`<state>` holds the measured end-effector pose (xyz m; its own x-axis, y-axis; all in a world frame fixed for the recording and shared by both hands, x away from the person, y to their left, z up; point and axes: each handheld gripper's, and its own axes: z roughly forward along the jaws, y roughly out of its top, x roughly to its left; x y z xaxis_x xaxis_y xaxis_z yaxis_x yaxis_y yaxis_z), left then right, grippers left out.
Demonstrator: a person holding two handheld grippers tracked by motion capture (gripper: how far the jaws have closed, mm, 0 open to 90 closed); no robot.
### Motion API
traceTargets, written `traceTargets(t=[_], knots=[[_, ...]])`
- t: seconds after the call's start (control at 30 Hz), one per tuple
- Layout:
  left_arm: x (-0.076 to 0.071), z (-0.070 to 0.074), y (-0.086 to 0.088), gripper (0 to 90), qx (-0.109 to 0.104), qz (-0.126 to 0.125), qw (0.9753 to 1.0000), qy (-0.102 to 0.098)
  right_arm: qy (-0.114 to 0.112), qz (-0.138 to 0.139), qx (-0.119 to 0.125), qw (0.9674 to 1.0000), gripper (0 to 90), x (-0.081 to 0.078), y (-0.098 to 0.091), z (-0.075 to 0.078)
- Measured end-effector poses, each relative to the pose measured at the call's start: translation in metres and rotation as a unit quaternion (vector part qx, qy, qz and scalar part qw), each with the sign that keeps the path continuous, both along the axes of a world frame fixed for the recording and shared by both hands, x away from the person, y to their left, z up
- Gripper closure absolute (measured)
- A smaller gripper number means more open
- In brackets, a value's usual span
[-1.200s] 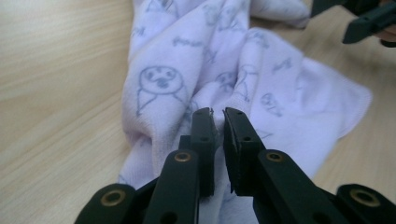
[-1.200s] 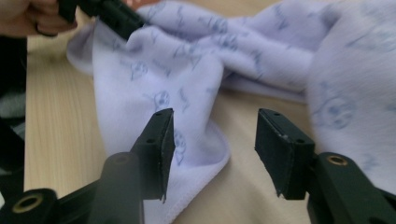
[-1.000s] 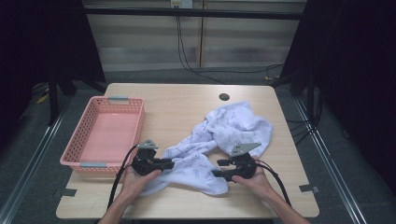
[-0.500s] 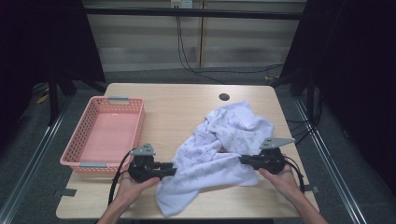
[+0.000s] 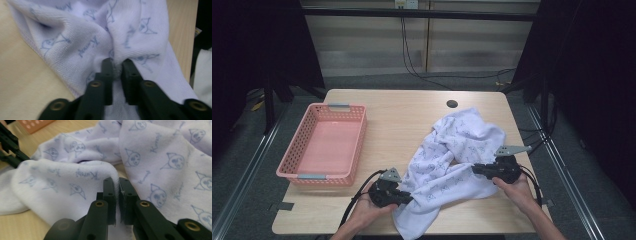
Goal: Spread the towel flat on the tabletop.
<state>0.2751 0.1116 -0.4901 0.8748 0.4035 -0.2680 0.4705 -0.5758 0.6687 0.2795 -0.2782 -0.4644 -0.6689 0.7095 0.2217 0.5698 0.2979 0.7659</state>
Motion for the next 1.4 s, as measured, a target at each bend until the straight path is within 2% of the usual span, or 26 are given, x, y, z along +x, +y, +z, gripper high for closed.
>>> traceTargets(t=[0.07,0.13,0.17,0.2,0.23,0.27,0.33,0.4,0.43,0.53,0.6,0.67,0.8,0.83,0.9,0.97,1.0,1.03,1.1,1.13,1.17,1.2,1.27,1.33,1.4], knots=[[0.009,0.009,0.008,85.9,-0.023,0.019,0.9995,-0.006,-0.003,0.005,0.012,0.9999,84.6,-0.003,0.0,0.007],[0.02,0.018,0.017,85.8,-0.047,0.051,0.9975,-0.011,-0.007,0.006,0.019,0.9998,83.7,-0.006,-0.001,0.013],[0.027,0.021,0.02,85.7,-0.05,0.06,0.9967,-0.021,-0.007,0.004,0.018,0.9998,83.0,-0.005,-0.001,0.015],[0.033,0.023,0.022,85.3,-0.041,0.07,0.9962,-0.031,-0.008,0.001,0.014,0.9999,82.4,-0.004,-0.002,0.015],[0.04,0.022,0.024,84.1,-0.038,0.083,0.9953,-0.031,-0.006,-0.005,0.012,0.9999,82.4,-0.001,-0.002,0.014],[0.046,0.019,0.024,83.3,-0.047,0.089,0.9946,-0.023,-0.002,-0.009,0.009,0.9999,82.8,0.003,-0.003,0.01],[0.051,0.01,0.021,80.5,-0.025,0.093,0.9949,-0.028,0.005,-0.021,-0.015,0.9996,84.7,0.011,-0.005,-0.001],[0.052,0.003,0.017,72.8,-0.012,0.086,0.996,-0.017,0.017,-0.031,-0.029,0.9989,85.1,0.017,-0.007,-0.014],[0.05,0.004,0.017,67.9,-0.011,0.091,0.9956,-0.02,0.02,-0.03,-0.028,0.9989,83.9,0.017,-0.009,-0.017],[0.043,0.016,0.024,57.2,-0.041,0.092,0.9946,-0.025,0.013,-0.014,-0.007,0.9998,77.7,0.006,-0.01,-0.01],[0.034,0.027,0.03,56.5,-0.055,0.091,0.9935,-0.04,0.007,0.002,-0.003,1.0,71.0,-0.008,-0.01,-0.006],[0.022,0.036,0.036,55.4,-0.075,0.087,0.9923,-0.044,0.009,0.017,0.004,0.9998,68.8,-0.024,-0.009,-0.007],[-0.005,0.046,0.04,58.3,-0.08,0.067,0.9928,-0.06,0.021,0.046,-0.001,0.9987,63.6,-0.053,-0.005,-0.014],[-0.01,0.046,0.041,58.3,-0.079,0.059,0.9932,-0.061,0.022,0.05,-0.008,0.9985,61.9,-0.057,-0.004,-0.015],[-0.016,0.041,0.043,59.2,-0.084,0.05,0.9943,-0.043,0.023,0.055,-0.017,0.9981,58.5,-0.062,-0.002,-0.018],[-0.02,0.031,0.042,57.8,-0.061,0.039,0.9968,-0.036,0.026,0.053,-0.027,0.9979,53.1,-0.061,-0.001,-0.022],[-0.022,0.025,0.043,56.8,-0.055,0.047,0.997,-0.029,0.021,0.057,-0.039,0.9974,51.1,-0.059,0.0,-0.023],[-0.023,0.021,0.044,53.6,-0.051,0.047,0.9975,-0.016,0.022,0.054,-0.039,0.9976,49.7,-0.058,0.0,-0.024],[-0.024,0.015,0.046,50.2,-0.038,0.047,0.9982,-0.008,0.018,0.058,-0.042,0.9973,48.5,-0.054,0.0,-0.026],[-0.024,0.012,0.046,47.2,-0.04,0.051,0.9979,0.003,0.02,0.055,-0.041,0.9974,47.5,-0.053,0.001,-0.027],[-0.025,0.008,0.046,44.5,-0.033,0.047,0.9983,0.006,0.024,0.057,-0.041,0.9972,46.3,-0.052,0.002,-0.028],[-0.026,0.007,0.045,43.3,-0.012,0.048,0.9987,-0.003,0.023,0.062,-0.051,0.9965,45.5,-0.052,0.004,-0.03],[-0.026,0.003,0.045,40.8,-0.004,0.046,0.9989,-0.001,0.025,0.068,-0.067,0.9951,43.7,-0.053,0.008,-0.032],[-0.026,0.0,0.042,38.8,0.01,0.043,0.999,0.01,0.015,0.075,-0.074,0.9943,42.1,-0.055,0.01,-0.034],[-0.031,-0.001,0.039,37.4,0.024,0.031,0.9992,-0.007,0.002,0.081,-0.086,0.993,41.8,-0.059,0.012,-0.035]])
